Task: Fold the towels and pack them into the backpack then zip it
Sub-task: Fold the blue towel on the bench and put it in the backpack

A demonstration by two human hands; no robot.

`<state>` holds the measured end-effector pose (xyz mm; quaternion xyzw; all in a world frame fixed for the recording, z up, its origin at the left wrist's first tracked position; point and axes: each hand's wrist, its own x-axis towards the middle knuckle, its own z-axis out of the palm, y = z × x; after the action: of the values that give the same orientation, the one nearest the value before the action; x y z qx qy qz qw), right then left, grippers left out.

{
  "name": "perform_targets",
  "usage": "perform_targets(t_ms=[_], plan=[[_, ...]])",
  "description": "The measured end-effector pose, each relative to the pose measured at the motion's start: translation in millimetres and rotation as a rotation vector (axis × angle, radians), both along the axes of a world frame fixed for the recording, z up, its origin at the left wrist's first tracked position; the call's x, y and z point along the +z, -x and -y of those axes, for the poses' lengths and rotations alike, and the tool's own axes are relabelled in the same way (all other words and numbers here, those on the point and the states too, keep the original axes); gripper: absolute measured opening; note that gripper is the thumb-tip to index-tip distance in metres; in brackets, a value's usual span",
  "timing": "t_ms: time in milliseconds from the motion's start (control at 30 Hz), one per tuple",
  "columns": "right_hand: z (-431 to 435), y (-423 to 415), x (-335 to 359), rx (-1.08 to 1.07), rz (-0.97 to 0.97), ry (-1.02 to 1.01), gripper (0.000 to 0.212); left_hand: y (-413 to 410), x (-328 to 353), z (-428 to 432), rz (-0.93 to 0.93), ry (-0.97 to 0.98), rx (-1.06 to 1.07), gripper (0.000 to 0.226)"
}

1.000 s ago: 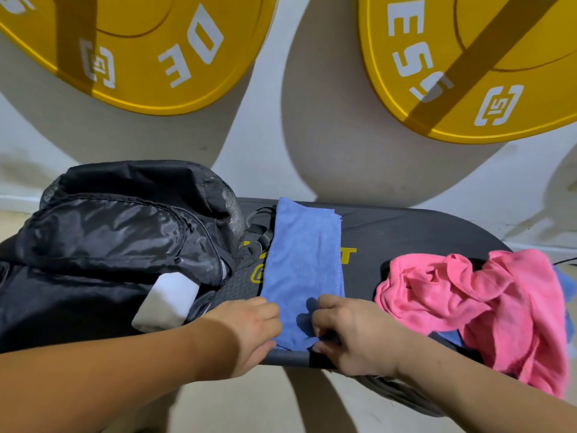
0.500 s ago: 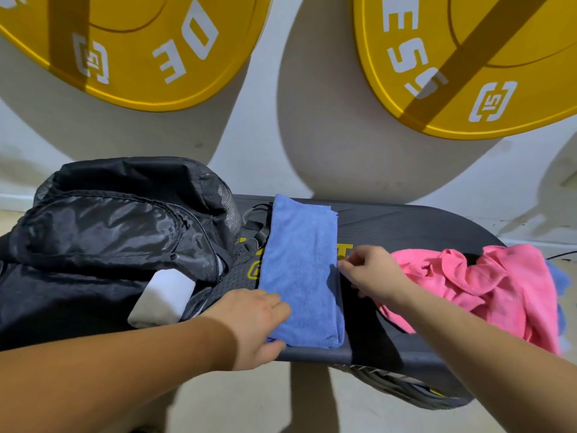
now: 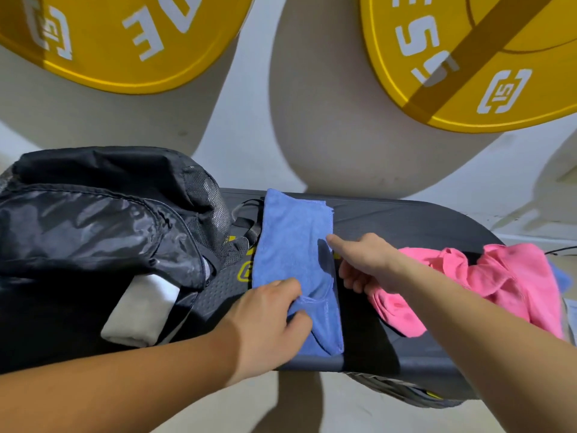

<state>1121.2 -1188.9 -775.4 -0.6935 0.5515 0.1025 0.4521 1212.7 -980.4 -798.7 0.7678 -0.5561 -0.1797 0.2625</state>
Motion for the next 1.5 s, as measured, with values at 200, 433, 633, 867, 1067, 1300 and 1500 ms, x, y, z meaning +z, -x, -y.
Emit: perform_targets(t_ms=[200, 433, 633, 867, 1067, 1300, 1500], plan=[[-5.6, -5.1, -5.9, -0.178, 0.219, -0.501, 0.065, -4.1, 9.8, -9.6, -0.020, 0.068, -0.064, 0.023], [0.4, -35.6, -14.8, -0.360, 0.429, -0.326, 0.028, -3.0, 20.2, -5.7, 0.115, 0.158, -0.197, 0.023], [16.5, -51.5, -17.6, -0.427, 0.430, -0.141, 0.017, -6.5, 19.1, -2.2, 0.112, 0.157, -0.204, 0.020], [21.7, -55.4, -13.5, -0.514, 0.439, -0.105, 0.021, -4.6, 8.2, -2.8, 0.090, 0.036, -0.317, 0.027], [22.7, -67.0, -13.8, -0.435, 0.583, 0.136, 0.008, -6.5, 0.3, -7.5, -0.005, -0.062, -0.274, 0.042], [30.3, -66.2, -25.3, -0.324, 0.494, 0.453, 0.015, -16.8, -5.5, -12.2, 0.190, 0.044, -0.267, 0.031], [10.7, -38.3, -29.0, 0.083, 0.344, 0.797, 0.016, -34.7, -6.4, -33.0, 0.363, -0.022, -0.424, 0.027]])
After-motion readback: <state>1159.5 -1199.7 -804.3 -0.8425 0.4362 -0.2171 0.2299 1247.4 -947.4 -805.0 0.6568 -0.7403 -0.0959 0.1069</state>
